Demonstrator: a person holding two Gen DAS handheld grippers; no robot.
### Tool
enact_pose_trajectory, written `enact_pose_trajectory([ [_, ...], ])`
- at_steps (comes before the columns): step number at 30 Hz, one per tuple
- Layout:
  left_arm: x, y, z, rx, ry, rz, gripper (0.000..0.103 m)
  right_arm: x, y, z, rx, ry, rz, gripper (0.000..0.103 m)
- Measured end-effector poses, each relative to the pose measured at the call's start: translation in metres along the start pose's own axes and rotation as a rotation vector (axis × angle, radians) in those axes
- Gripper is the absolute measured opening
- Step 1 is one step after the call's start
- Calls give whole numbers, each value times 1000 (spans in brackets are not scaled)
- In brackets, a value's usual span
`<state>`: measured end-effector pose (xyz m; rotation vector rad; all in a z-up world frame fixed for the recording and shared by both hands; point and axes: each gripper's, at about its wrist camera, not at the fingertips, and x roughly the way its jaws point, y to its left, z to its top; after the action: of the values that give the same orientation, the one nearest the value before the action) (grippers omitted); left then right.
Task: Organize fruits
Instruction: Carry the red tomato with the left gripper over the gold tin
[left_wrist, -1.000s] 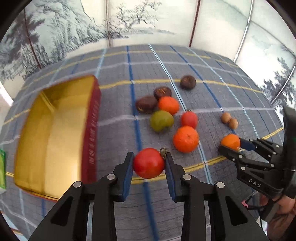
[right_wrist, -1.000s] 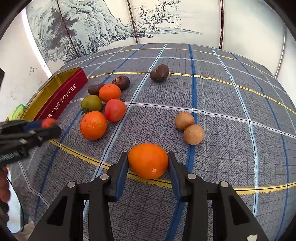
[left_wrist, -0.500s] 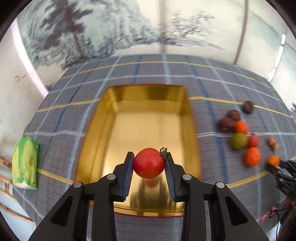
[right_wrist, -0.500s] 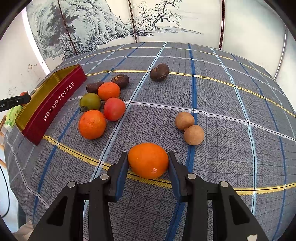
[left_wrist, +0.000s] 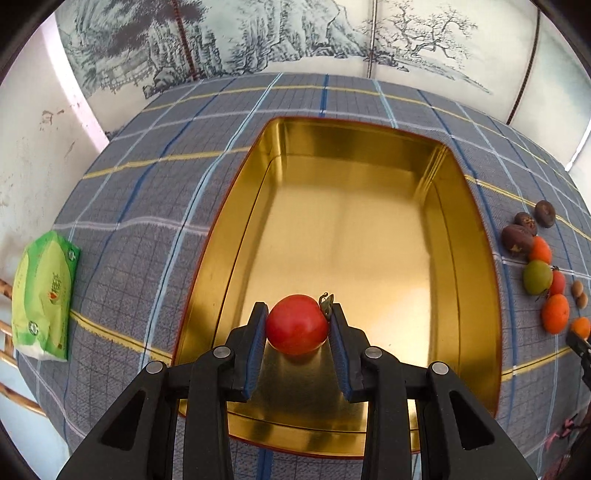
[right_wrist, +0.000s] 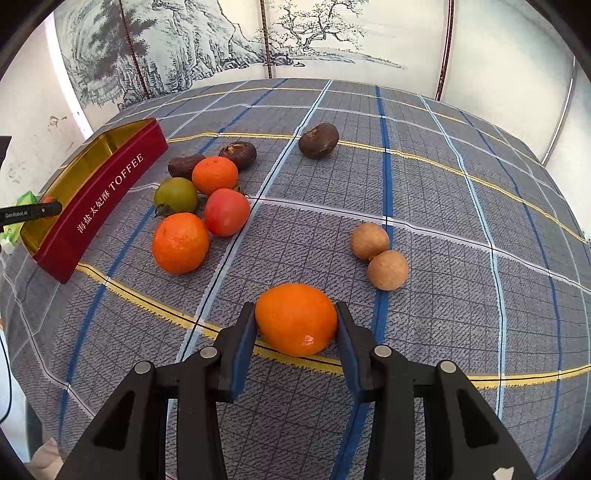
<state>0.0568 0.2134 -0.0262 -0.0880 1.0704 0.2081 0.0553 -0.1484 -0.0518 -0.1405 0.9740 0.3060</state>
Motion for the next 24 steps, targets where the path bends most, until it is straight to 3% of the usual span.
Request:
enact_pose_trajectory([
  [24, 12, -3, -8, -12, 39, 19, 35, -3, 1, 2, 2, -10, -10, 38],
])
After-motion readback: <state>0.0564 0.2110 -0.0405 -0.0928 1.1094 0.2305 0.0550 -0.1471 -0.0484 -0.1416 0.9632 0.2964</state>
